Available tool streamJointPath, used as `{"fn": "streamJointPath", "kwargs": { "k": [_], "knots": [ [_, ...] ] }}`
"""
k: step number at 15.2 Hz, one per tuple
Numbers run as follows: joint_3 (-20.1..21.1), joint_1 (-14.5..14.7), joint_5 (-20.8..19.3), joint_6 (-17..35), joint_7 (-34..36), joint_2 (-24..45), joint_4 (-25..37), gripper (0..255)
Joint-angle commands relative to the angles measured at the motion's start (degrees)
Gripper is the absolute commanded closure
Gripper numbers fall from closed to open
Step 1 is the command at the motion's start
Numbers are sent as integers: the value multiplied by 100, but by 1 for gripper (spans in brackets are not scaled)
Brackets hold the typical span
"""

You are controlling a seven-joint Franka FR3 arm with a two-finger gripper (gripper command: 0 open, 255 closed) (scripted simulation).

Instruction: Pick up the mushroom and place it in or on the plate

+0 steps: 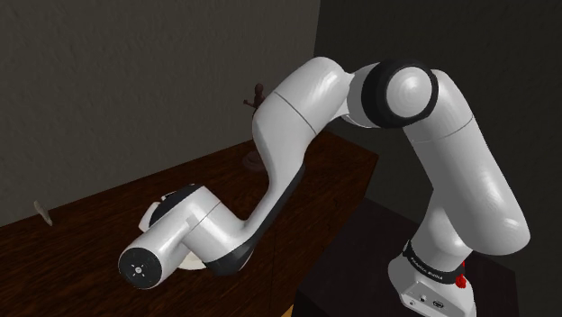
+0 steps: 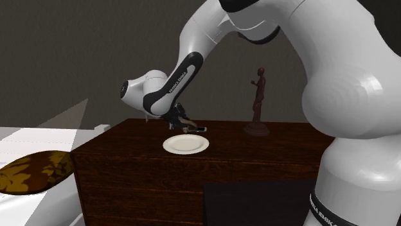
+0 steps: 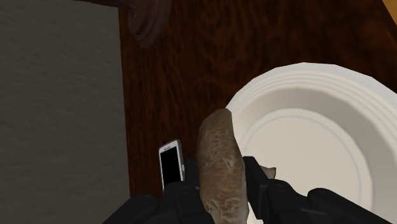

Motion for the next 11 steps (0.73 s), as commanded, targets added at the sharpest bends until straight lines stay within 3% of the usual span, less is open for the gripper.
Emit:
{"fn": "streamJointPath", "kwargs": {
  "k": [1,11],
  "knots": [
    [-38,29,-53,21,67,104,31,255],
    [-256,200,-335,140,413,727,268,255]
  ]
}}
